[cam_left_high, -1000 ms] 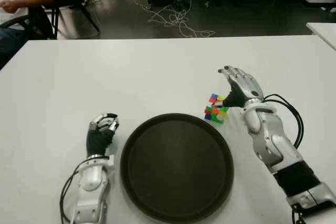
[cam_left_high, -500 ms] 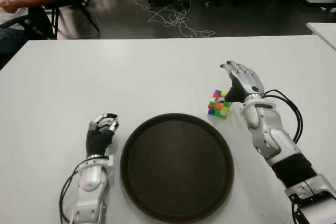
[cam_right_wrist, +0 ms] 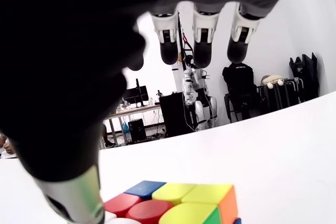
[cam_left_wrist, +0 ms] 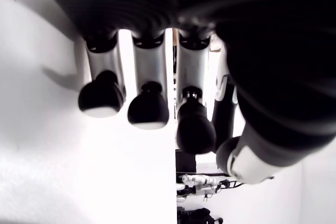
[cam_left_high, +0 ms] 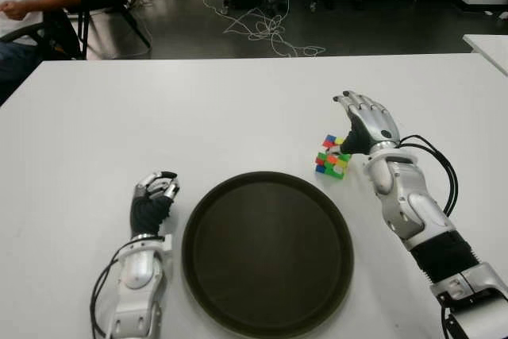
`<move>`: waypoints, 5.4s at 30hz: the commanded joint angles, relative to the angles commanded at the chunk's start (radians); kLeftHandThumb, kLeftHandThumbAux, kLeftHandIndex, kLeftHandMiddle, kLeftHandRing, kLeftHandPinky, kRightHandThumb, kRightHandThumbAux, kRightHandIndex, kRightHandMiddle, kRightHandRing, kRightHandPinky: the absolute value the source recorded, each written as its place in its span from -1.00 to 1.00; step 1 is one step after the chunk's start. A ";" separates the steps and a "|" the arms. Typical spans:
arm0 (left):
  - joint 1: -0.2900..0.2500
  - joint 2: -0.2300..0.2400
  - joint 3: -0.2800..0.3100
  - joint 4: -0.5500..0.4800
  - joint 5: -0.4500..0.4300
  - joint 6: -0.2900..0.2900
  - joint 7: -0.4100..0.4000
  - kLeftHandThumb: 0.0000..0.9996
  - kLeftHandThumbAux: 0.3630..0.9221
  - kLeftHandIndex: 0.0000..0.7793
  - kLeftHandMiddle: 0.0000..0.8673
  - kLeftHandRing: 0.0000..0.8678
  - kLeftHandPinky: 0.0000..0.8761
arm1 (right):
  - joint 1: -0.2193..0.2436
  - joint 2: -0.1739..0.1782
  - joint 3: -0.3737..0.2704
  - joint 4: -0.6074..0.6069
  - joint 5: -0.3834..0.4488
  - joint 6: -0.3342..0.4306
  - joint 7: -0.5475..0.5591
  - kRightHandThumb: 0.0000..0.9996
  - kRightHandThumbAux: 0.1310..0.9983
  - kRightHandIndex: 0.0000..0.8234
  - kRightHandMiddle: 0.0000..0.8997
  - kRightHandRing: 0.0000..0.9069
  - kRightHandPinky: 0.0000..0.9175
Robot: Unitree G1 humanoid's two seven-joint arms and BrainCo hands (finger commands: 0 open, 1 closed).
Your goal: Pick up the Rubik's Cube and put it in the plate
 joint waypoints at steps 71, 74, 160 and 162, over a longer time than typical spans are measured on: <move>-0.014 0.025 -0.007 0.033 -0.014 -0.022 -0.034 0.42 0.23 0.14 0.86 0.91 0.88 | 0.103 -0.028 -0.071 -0.509 -0.093 0.137 0.190 -1.00 0.56 -0.91 -0.93 -0.94 -0.92; -0.012 0.025 -0.009 0.029 -0.010 -0.017 -0.033 0.42 0.23 0.14 0.86 0.91 0.87 | 0.100 -0.027 -0.070 -0.493 -0.090 0.128 0.185 -1.00 0.59 -0.92 -0.93 -0.94 -0.92; 0.005 0.018 -0.020 -0.019 0.034 0.024 -0.012 0.42 0.22 0.14 0.88 0.91 0.88 | -0.037 -0.037 -0.031 -0.148 -0.027 -0.016 0.211 -1.00 0.67 -0.77 -0.79 -0.76 -0.75; 0.005 0.020 -0.021 -0.019 0.033 0.023 -0.015 0.42 0.22 0.14 0.88 0.91 0.88 | -0.043 -0.037 -0.026 -0.147 -0.030 -0.009 0.226 -1.00 0.65 -0.78 -0.79 -0.76 -0.76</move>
